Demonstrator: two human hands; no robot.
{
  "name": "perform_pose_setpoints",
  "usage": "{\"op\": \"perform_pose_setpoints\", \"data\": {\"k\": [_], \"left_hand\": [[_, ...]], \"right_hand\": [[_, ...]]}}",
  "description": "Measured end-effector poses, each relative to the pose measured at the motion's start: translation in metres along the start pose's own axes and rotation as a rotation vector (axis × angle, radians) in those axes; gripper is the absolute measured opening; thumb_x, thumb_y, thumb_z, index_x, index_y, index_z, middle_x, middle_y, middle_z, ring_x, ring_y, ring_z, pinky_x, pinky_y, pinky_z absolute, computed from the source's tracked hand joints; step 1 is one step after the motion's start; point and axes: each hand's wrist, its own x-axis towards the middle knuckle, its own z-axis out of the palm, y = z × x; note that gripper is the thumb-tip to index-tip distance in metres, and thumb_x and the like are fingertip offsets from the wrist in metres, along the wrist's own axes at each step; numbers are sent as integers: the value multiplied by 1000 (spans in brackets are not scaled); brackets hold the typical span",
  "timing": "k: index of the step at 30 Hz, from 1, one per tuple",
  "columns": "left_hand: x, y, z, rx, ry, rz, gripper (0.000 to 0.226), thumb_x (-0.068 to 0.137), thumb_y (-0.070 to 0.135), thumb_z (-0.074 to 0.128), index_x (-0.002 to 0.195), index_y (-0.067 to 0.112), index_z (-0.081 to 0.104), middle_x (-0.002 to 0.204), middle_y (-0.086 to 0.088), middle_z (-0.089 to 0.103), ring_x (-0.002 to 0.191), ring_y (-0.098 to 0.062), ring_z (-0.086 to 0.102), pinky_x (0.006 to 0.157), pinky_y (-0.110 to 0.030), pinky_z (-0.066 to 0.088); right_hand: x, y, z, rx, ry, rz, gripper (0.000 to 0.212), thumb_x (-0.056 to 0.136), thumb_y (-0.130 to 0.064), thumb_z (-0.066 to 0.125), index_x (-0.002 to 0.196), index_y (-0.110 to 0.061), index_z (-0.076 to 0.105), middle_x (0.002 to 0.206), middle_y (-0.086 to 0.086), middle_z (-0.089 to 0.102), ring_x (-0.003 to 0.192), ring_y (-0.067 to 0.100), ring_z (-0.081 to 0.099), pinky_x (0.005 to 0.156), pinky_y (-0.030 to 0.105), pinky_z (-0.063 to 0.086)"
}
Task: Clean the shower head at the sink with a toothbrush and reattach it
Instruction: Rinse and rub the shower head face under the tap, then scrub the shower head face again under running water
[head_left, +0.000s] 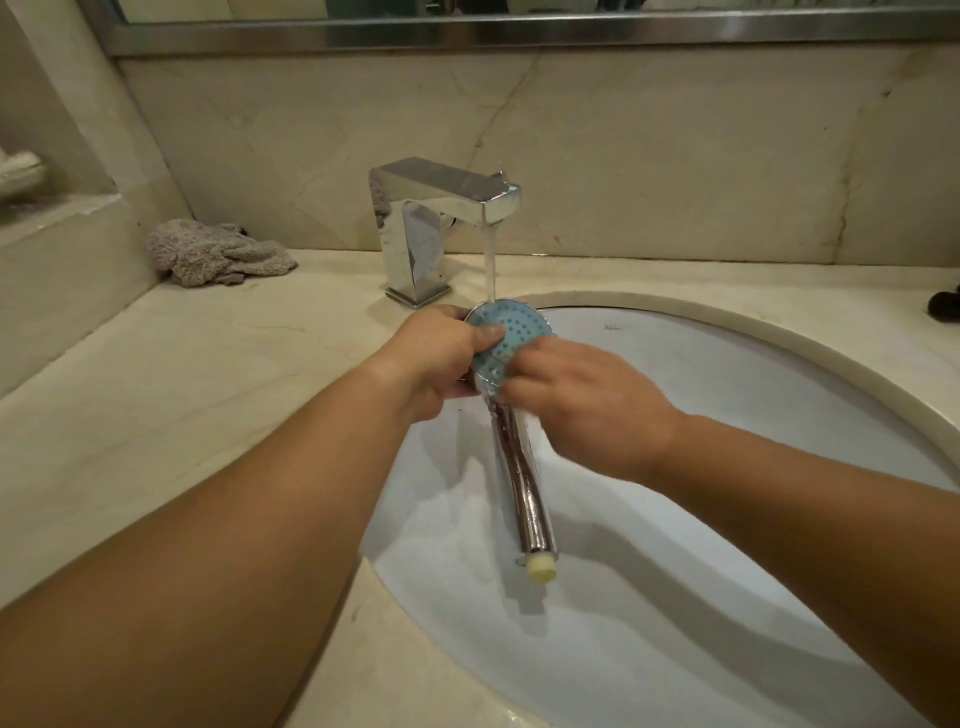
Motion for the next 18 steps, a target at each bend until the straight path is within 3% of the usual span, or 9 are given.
{"op": "perform_pose_setpoints", "data": {"k": [1, 3, 4, 6, 8, 12, 15, 18], "left_hand": [[-1, 1, 1, -17, -2, 4, 18, 102, 10, 62, 120, 8, 65, 97, -10, 77, 80, -21, 75, 62, -32, 62], [-3, 2, 3, -44, -13, 9, 22, 102, 10, 61, 124, 8, 63, 103, -11, 77, 88, -24, 76, 70, -37, 64], [-4, 2, 5, -55, -18, 14, 25, 102, 11, 61, 127, 9, 62, 107, -12, 77, 93, -26, 76, 75, -40, 64], [-7, 3, 6, -79, -31, 30, 27, 102, 12, 61, 129, 12, 61, 115, -12, 75, 100, -30, 75, 81, -47, 63], [-9, 4, 9, -117, -43, 43, 20, 104, 14, 60, 123, 16, 62, 117, -11, 74, 103, -30, 73, 79, -49, 64], [-13, 4, 8, -202, -24, 35, 22, 108, 19, 51, 126, 14, 63, 117, -11, 75, 104, -30, 74, 82, -49, 63], [-14, 4, 8, -238, 4, 54, 28, 111, 22, 43, 128, 13, 64, 116, -10, 76, 101, -28, 76, 84, -50, 63], [-14, 5, 11, -282, 25, 44, 33, 112, 24, 38, 124, 13, 67, 113, -9, 78, 98, -26, 77, 82, -48, 64]], "right_hand": [[-3, 3, -1, 72, 103, 176, 27, 80, -9, 40, 89, -7, 66, 90, 11, 61, 86, 33, 56, 68, 44, 52], [-3, 11, 0, 212, 228, 566, 19, 88, -16, 48, 99, -9, 63, 97, 6, 57, 89, 26, 54, 72, 45, 52], [0, 13, 0, 298, 221, 743, 24, 92, -26, 53, 111, -13, 58, 105, 3, 54, 95, 21, 54, 79, 44, 51], [8, 15, 1, 498, 125, 971, 55, 89, -52, 58, 132, -20, 42, 120, -2, 49, 104, 16, 54, 87, 38, 52], [15, 16, 3, 775, 81, 1011, 75, 81, -62, 64, 139, -25, 33, 120, -5, 53, 103, 15, 59, 83, 36, 55], [22, 25, 13, 1187, 104, 940, 88, 65, -42, 86, 136, -29, 36, 115, -4, 60, 103, 15, 65, 83, 40, 59], [24, 26, 17, 1202, 106, 926, 91, 58, -33, 91, 131, -30, 37, 116, -3, 59, 105, 16, 63, 84, 41, 58], [32, 16, 16, 1031, 212, 1011, 86, 55, -41, 91, 124, -32, 39, 108, -8, 58, 97, 11, 62, 76, 34, 59]]}}
